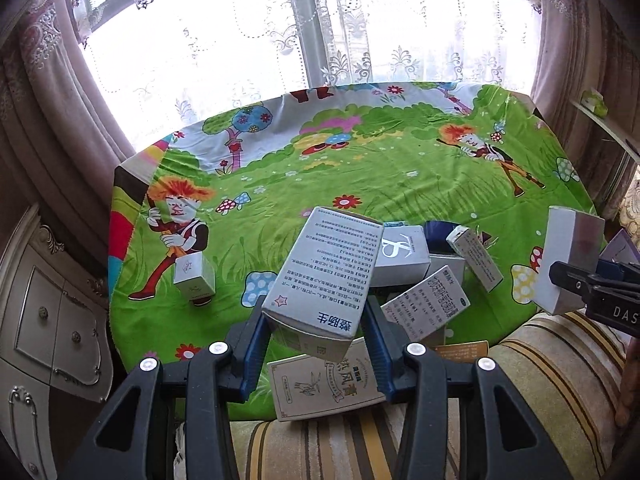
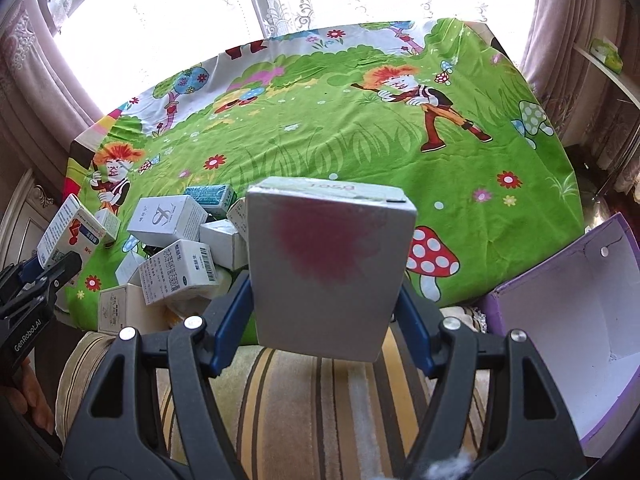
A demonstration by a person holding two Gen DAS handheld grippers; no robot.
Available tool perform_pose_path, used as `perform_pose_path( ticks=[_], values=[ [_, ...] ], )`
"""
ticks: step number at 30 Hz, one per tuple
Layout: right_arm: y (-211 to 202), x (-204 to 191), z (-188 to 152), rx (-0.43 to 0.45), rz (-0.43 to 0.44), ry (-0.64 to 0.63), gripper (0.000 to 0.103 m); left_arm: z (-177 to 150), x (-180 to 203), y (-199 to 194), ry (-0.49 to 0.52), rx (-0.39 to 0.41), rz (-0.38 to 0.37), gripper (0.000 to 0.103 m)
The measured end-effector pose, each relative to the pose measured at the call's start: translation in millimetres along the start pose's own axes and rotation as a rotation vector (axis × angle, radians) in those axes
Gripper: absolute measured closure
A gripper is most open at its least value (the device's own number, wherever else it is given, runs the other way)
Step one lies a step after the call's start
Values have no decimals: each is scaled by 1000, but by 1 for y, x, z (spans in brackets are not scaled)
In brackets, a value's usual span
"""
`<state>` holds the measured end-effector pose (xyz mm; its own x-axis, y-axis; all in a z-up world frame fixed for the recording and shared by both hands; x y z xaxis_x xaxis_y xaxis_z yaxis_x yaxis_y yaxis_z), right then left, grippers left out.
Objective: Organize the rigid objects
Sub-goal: 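Carry both held boxes over to the purple-rimmed storage box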
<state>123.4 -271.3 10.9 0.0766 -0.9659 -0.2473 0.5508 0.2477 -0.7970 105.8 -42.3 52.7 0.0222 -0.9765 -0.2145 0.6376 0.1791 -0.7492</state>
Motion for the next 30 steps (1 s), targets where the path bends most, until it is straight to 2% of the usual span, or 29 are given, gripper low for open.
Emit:
perform_pose_path(
  ticks=[13,19,30],
  values=[
    [-34,34,-12,38,-25,50,32,5,63,-26,96,47,-70,57],
    [-52,59,-21,58,-56,83,32,3,108,-36,162,55,-133,57],
    [-85,114,-44,73,-135,159,32,-7,191,-44,289,12,-278,57]
  ],
)
Point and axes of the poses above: each gripper's, at about its wrist camera, not at the fingertips, and y roughly the way its jaws point, x to its right, z to its top, the point moved 1 cm from there along y, roughly the way its jaws point, and after that the axes turned 4 degrees about z, right-handed, at the moved point
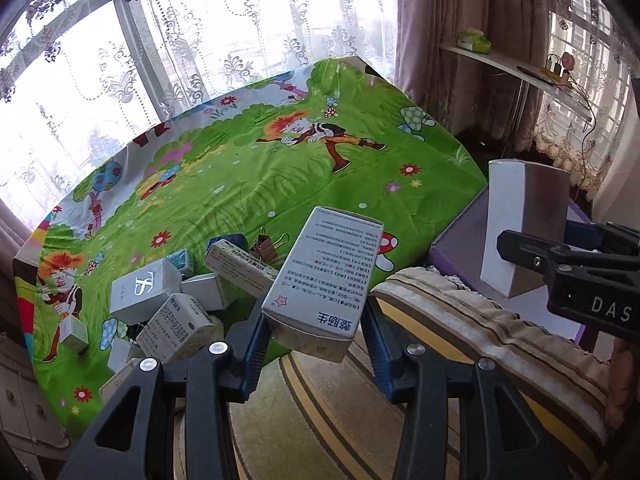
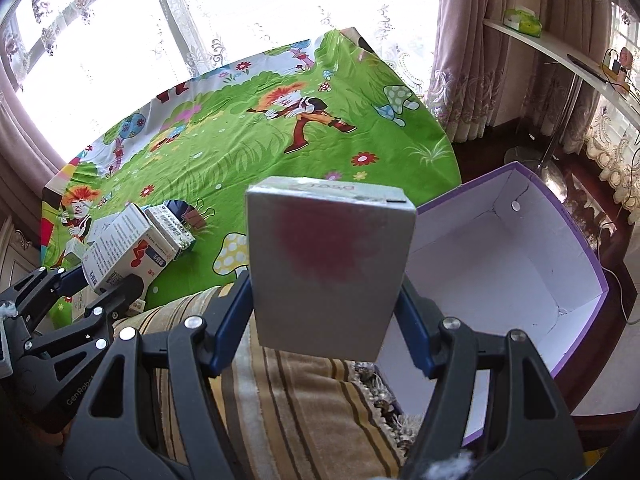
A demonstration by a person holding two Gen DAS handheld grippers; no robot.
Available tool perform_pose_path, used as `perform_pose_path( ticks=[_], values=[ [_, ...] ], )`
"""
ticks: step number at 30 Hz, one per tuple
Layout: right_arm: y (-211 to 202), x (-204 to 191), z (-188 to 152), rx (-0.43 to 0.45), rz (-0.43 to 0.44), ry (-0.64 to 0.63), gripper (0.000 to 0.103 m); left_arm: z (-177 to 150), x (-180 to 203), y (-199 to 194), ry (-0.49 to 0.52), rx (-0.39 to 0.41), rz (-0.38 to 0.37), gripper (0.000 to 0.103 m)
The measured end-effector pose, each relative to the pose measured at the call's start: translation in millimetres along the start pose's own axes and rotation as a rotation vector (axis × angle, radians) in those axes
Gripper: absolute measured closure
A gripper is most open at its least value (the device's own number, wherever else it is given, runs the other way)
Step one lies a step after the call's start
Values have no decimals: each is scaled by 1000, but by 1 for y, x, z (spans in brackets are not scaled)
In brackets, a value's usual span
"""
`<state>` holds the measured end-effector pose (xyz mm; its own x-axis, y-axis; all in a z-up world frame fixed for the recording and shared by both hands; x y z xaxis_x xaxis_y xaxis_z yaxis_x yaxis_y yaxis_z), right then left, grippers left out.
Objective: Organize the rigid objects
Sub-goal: 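Carry both held boxes over to the purple-rimmed storage box, then open the right tool over the storage box while the left tool releases its box inside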
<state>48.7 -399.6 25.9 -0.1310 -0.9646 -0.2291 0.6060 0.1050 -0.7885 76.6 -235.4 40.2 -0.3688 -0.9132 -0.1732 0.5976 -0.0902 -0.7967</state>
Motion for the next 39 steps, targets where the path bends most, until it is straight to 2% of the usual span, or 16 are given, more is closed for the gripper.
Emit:
perform_pose_path(
  ticks=[6,21,27,32,39],
  values=[
    [-8,34,-7,-6,-43,40,32,7,38,5,53,-25,-75,57],
    [-2,94,-17,-72,-123,105,32,19,98,21,157,-74,-162,57],
    [1,109,-21,-78,-147,131,32,27,105,31,123,-100,-247,57],
    [3,112,-21,-75,-151,130,31,33,103,32,48,-97,-368,55],
    [1,111,-19,-69,-158,126,31,36,99,30,21,-88,-393,48]
  ],
)
Point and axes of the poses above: each gripper's, at about its wrist camera, not at the fingertips, and y roughly the way its jaws point, x to its right, z to its top, the point moved 1 cm from there along y, roughly the way its jaws point, and after that the axes turned 4 degrees about z, right-handed, at the moved point
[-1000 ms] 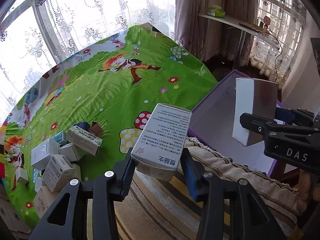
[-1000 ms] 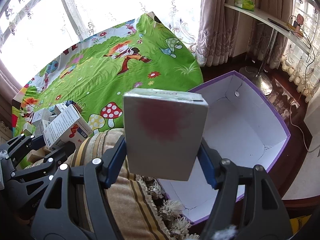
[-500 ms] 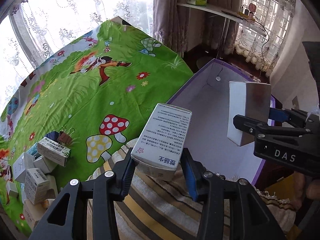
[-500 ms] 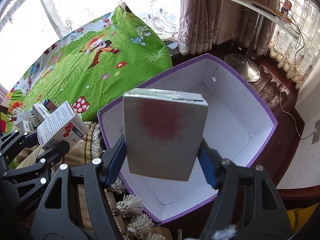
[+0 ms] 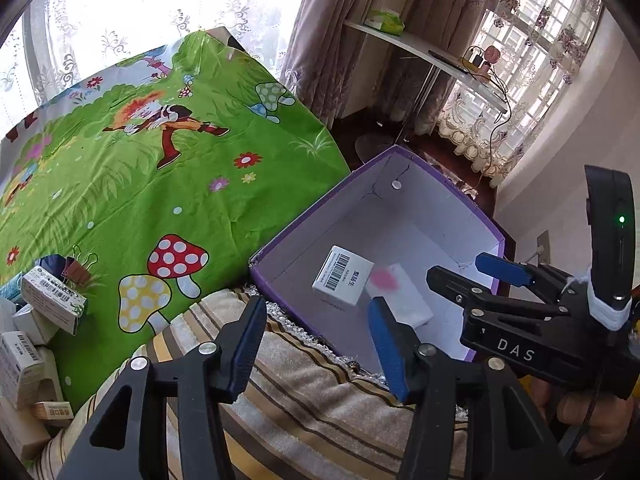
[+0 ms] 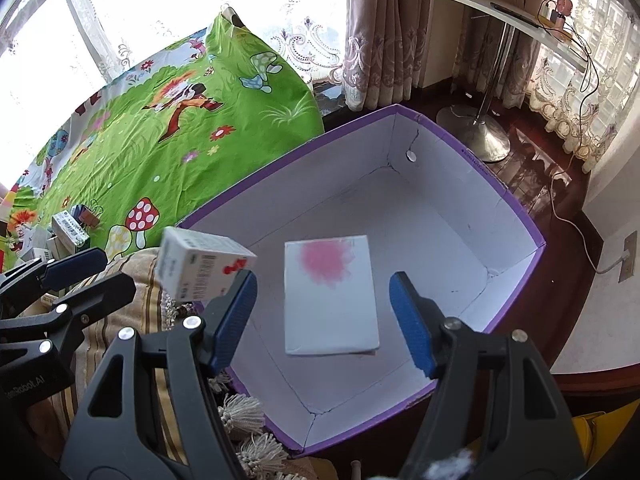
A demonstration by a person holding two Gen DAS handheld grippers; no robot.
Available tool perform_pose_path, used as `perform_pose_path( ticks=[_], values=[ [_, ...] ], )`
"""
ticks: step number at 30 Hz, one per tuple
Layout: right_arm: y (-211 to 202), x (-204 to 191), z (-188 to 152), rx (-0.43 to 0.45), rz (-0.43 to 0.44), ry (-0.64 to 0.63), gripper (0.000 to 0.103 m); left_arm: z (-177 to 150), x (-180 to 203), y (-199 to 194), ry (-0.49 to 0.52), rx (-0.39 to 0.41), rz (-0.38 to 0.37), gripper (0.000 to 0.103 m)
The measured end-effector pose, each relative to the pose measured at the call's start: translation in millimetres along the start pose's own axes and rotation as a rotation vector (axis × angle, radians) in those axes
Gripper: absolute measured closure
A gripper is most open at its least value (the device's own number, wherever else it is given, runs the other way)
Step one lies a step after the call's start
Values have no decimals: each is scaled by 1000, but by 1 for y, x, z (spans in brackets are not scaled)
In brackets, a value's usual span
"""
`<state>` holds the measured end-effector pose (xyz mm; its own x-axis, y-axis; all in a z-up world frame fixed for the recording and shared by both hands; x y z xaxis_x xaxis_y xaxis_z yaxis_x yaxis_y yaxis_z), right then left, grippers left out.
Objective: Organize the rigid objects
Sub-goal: 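Open the right tool over the storage box while the left tool releases its box inside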
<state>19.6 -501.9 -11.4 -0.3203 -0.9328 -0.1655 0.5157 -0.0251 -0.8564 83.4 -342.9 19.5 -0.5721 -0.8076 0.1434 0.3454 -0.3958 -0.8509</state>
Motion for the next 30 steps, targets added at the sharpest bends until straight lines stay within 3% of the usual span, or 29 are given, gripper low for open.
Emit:
perform_pose_path(
  ticks=[14,24,30],
  values=[
    [-25,-28,11,79,-43,-70,20,-6,-22,-27,-51,71,25,47],
    [-43,-72,24,165,22,-131,12,-12,-71,-70,-145,232,79,46],
    [-39,-108,27,160,111,-208,12,-18,-115,-89,-199,263,126,46]
  ],
)
Point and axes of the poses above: each gripper's, at about its wrist camera, not at the fingertips, and y roughly the way its jaws point, x to its right, z to its top, the point moved 1 cm from there along y, roughly the way its jaws point, and after that the axes turned 4 degrees about z, right-handed, at the moved point
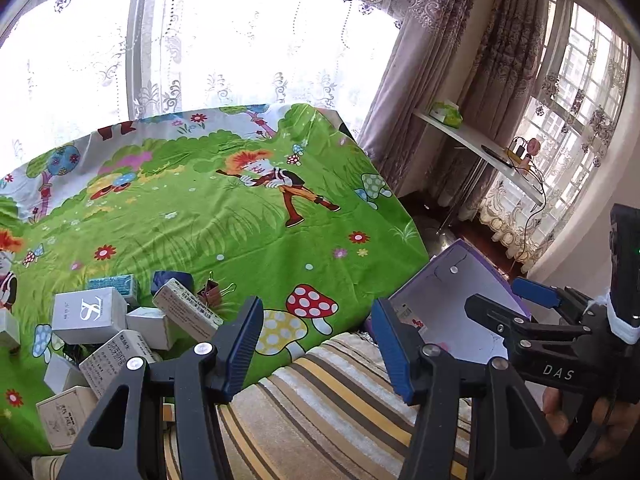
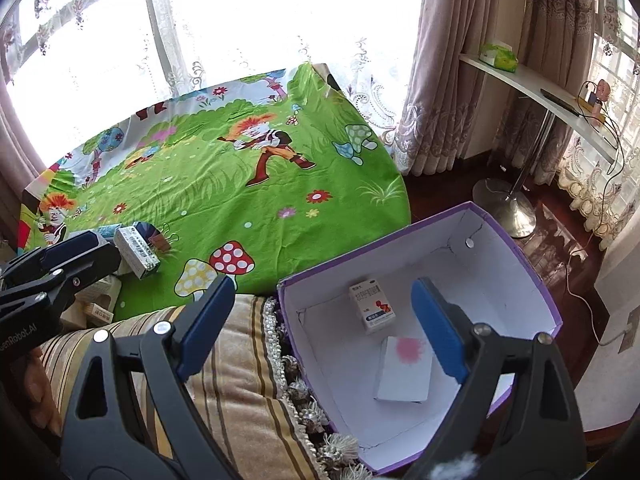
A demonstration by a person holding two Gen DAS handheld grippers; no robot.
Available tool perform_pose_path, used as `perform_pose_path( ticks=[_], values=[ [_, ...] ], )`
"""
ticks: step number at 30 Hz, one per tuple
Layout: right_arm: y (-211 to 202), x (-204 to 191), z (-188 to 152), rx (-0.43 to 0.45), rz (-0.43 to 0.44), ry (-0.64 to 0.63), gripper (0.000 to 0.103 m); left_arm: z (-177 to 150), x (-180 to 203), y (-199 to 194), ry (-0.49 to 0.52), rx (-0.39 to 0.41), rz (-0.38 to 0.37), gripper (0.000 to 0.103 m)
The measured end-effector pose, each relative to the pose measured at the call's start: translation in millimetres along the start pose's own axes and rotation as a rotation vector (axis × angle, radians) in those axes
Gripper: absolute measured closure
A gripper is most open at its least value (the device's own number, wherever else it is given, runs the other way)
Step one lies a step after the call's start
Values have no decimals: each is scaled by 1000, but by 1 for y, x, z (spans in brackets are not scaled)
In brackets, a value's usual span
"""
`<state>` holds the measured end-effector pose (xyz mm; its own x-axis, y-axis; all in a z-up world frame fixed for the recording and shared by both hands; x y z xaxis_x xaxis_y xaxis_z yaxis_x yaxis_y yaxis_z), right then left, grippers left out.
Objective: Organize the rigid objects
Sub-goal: 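Grasp the white X-logo box with the left tool while the right tool grasps a small barcode box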
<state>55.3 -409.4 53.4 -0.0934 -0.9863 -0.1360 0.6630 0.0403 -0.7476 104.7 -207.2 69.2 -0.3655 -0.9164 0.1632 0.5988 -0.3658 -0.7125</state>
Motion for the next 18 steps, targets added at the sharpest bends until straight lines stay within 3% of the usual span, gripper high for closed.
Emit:
perform_pose_path(
  ticks=[4,11,18],
  values=[
    [9,-23,6,-16,76,-25,12,3,-45,-7,-97,7,26,42],
    [29,-73,13,-47,122,-137,12,2,-121,-16,-257,7,122,37],
    [51,-112,15,-90,158,-254,12,3,-166,-17,-337,-17,180,36]
  ],
)
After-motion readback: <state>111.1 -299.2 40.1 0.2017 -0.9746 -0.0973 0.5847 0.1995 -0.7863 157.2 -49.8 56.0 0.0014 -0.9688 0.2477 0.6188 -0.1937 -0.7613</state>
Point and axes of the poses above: each gripper's, at about its wrist camera, not at the fingertips, and y roughly the way its jaws point, x to its right, z to its top, the point moved 1 cm from there along y, roughly the way its jaws point, and after that the axes turned 4 degrees about z, right-handed, at the moved point
